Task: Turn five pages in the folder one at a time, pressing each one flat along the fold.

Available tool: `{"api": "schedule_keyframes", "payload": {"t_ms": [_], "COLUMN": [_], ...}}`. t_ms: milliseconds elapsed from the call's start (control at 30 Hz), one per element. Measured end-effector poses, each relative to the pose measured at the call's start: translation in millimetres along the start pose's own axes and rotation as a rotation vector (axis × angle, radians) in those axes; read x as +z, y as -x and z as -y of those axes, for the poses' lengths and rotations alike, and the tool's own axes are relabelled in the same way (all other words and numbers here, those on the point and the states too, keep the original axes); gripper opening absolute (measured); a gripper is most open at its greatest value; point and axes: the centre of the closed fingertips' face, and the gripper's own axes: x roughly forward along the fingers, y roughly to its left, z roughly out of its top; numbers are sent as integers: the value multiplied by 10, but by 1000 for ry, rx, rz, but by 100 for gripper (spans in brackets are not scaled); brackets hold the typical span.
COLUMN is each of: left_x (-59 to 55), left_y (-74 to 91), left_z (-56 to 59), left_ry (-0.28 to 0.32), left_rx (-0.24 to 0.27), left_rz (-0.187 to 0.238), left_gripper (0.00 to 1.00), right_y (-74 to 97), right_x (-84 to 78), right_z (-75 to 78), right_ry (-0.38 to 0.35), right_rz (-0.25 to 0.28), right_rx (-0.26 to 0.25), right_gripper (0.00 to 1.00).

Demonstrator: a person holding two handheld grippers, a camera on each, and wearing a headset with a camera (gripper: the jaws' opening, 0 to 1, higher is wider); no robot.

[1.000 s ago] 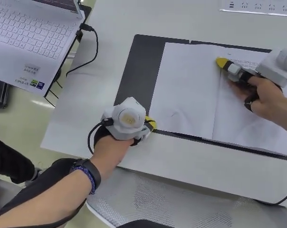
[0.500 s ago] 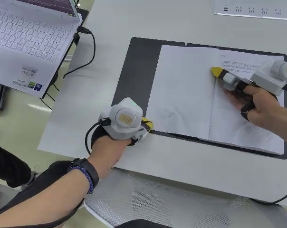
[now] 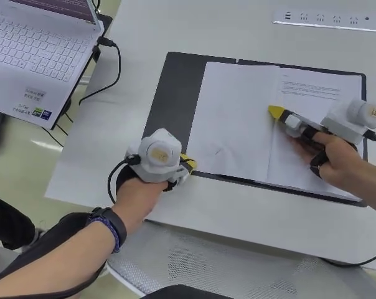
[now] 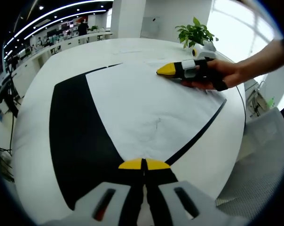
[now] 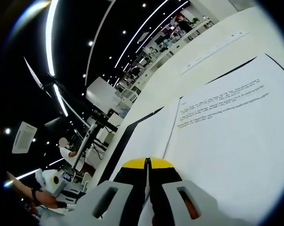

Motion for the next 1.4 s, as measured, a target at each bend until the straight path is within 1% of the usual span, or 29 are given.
{"api": "schedule_keyframes", "payload": {"t_ms": [33,133,233,467,733,1200,1400], "left_x": [0,-2,-2,-1,2,3,2], "left_y": [0,0,-1,-4,-7,-9,-6], "left_z": [1,-1,0,7,8,8,8], "left_ry": [-1,-2,-1,0,2,0,-6], "left_rx": [0,2,2,3,3,0,-1], "left_rz": [0,-1,-2,-5,-3,0,0], "left_gripper": [0,0,0,0,0,0,0], "right_y": [28,98,149,261,334,474,536], "right_x": [-17,-84,-160,-289,-410,-683,-754], "right_z": [-16,-41,-87,-144,-201,-333,-360], "right_ry": [-5,-14,-9,-14,-11,1,-16], "right_rz": [9,10,-3,-16,-35,-91,-84], "right_rx": [2,6,18,35,42,59,61], "right_gripper": [0,0,0,0,0,0,0]}}
